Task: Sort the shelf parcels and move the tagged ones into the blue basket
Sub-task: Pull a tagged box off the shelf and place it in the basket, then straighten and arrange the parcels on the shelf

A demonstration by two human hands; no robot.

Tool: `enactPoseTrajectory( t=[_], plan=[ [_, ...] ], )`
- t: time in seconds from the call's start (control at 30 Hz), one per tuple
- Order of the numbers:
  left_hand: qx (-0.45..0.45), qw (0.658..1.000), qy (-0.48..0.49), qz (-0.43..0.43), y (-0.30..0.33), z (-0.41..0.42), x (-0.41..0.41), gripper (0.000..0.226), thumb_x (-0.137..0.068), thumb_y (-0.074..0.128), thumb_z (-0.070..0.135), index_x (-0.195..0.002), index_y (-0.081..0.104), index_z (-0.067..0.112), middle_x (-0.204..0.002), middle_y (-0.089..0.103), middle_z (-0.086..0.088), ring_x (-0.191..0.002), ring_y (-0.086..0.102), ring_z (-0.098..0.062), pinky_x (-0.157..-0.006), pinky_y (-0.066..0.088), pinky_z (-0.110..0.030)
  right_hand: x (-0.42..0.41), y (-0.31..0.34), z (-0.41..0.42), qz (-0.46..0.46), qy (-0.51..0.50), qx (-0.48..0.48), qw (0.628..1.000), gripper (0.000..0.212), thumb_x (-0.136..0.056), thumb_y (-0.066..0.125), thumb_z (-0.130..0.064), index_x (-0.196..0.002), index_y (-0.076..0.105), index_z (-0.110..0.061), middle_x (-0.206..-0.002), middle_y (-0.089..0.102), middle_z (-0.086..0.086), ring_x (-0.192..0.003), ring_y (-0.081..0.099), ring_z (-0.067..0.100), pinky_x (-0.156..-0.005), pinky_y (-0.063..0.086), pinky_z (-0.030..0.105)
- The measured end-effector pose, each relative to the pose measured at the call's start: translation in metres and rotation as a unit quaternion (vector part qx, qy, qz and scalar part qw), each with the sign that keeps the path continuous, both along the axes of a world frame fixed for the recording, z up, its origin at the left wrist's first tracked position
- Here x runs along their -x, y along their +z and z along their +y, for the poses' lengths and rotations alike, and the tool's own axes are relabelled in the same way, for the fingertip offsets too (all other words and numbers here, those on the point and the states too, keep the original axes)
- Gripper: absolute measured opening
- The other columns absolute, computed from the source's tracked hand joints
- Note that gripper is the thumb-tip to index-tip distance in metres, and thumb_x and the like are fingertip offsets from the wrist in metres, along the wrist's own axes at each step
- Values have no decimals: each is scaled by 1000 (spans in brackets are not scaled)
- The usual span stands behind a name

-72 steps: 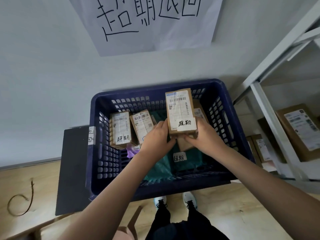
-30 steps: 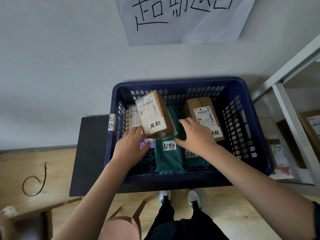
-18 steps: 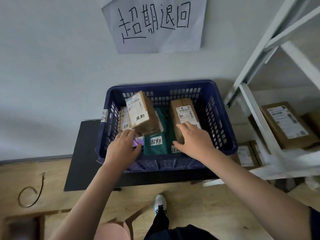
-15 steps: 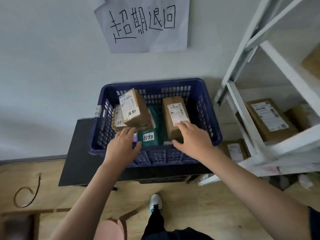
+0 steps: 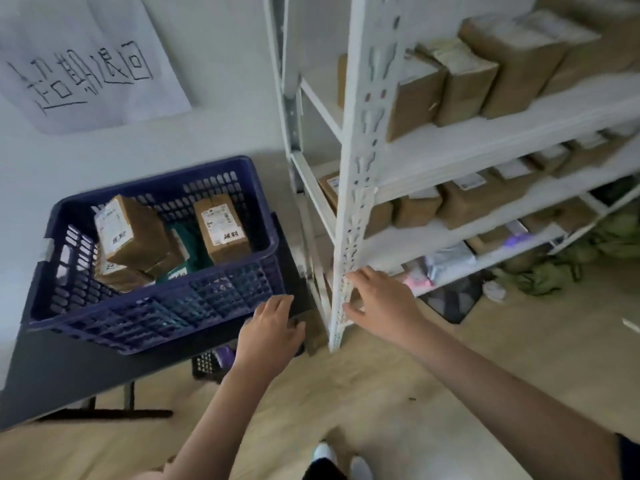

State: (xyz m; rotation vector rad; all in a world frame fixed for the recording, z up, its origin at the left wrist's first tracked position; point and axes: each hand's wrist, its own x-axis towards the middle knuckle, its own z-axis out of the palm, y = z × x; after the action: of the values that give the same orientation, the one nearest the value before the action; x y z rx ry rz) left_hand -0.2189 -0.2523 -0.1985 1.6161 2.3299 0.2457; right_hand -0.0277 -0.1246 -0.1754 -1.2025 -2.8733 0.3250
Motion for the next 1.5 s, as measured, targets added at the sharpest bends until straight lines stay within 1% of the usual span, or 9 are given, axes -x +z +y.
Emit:
enactPoseTrajectory(
  t=[0.2, 0.33, 0.5, 0.67, 0.83, 1.0, 1.2, 1.33, 1.5],
  plan=[
    [24, 998, -49, -38, -25, 34, -56, 55, -95, 49, 48, -144, 38, 27, -145, 42, 9, -128, 45, -16, -97, 46, -36, -83, -16, 11, -4, -90, 13, 996, 53, -95, 49, -48, -141, 44, -21, -136, 50, -1, -109, 59, 20, -68, 44, 31],
    [36, 996, -71, -28, -39, 62, -84, 55, -95, 51, 44, -145, 39, 25, -145, 43, 8, -128, 45, -18, -95, 47, -36, -121, -23, 28, -21, -124, 21, 992, 53, -96, 46, -49, -143, 43, -24, -137, 50, -4, -112, 58, 19, -76, 49, 33],
    [43, 996, -75, -12, -50, 89, -125, 54, -95, 49, 46, -145, 39, 25, -144, 44, 8, -126, 48, -19, -90, 48, -36, -163, -33, 62, -23, -121, 33, 992, 54, -96, 46, -48, -143, 41, -25, -138, 49, -4, -117, 55, 19, -79, 52, 34],
    [106, 994, -35, -5, -99, 122, -159, 57, -96, 48, 44, -147, 35, 23, -147, 41, 4, -128, 46, -21, -92, 49, -40, -197, -64, 124, -49, -53, 1, 997, 48, -97, 48, -47, -138, 44, -22, -125, 52, 0, -108, 57, 21, -68, 48, 33],
    [81, 995, 54, -15, -212, 148, -180, 56, -96, 51, 42, -147, 37, 22, -144, 45, 3, -125, 49, -21, -89, 50, -38, -209, -171, 198, -31, 4, -16, 999, 43, -95, 48, -49, -129, 48, -24, -119, 57, -2, -98, 61, 20, -70, 53, 35],
    [42, 991, 123, -23, -369, 181, -173, 63, -95, 53, 44, -149, 33, 18, -148, 42, 2, -125, 50, -21, -90, 51, -35, -181, -353, 243, 4, 42, -22, 999, 54, -93, 51, -51, -138, 48, -21, -128, 58, -3, -107, 62, 19, -73, 55, 36],
    [-80, 979, 186, -16, -498, 217, -147, 89, -94, 60, 40, -158, 3, 14, -153, 37, -10, -134, 45, -25, -102, 45, -36, -129, -517, 276, 39, 66, -24, 997, 72, -92, 52, -60, -149, 39, -19, -144, 50, -1, -124, 55, 21, -88, 54, 36],
    [-171, 952, 233, -98, -521, 244, -131, 107, -88, 70, 38, -156, -8, 13, -141, 50, -12, -126, 52, -27, -99, 48, -40, -106, -551, 290, 103, 69, -54, 991, 55, -85, 55, -67, -119, 58, -24, -119, 62, -5, -100, 64, 19, -76, 55, 38],
    [-223, 937, 242, -116, -518, 264, -134, 68, -83, 75, 27, -137, 38, 9, -105, 61, -1, -99, 64, -25, -78, 54, -37, -91, -547, 285, 126, 95, -96, 983, 45, -84, 60, -64, -98, 59, -22, -97, 63, -5, -84, 63, 19, -60, 44, 30]
  ],
)
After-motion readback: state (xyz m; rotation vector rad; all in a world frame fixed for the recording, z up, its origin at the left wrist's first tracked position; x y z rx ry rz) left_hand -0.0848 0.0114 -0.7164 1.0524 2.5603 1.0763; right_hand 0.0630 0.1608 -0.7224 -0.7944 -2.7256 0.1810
